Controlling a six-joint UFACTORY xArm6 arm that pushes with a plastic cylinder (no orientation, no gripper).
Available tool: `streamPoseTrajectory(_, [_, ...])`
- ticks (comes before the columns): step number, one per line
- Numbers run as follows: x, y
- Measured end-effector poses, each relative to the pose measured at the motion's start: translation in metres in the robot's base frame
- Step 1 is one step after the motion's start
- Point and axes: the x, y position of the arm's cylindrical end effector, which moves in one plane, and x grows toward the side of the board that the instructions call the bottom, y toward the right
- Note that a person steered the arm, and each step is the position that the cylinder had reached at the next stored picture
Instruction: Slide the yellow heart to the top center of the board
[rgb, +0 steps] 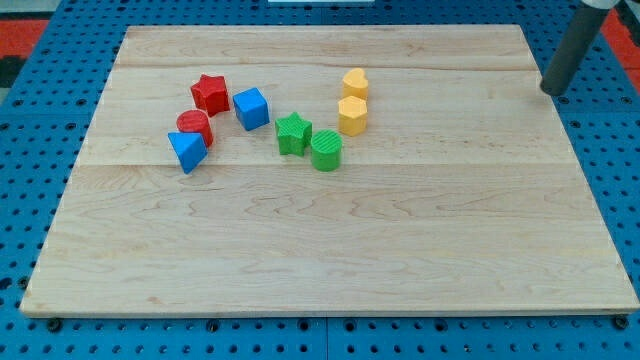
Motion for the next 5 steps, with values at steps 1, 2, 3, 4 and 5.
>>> streamPoseTrajectory(1, [0.002,-0.077])
streamPoseTrajectory(2, [0.002,-0.150])
streamPoseTrajectory(3, [0.001,-0.208])
streamPoseTrajectory(4, [-0.015,-0.252])
streamPoseTrajectory(5, [-0.017,-0.270])
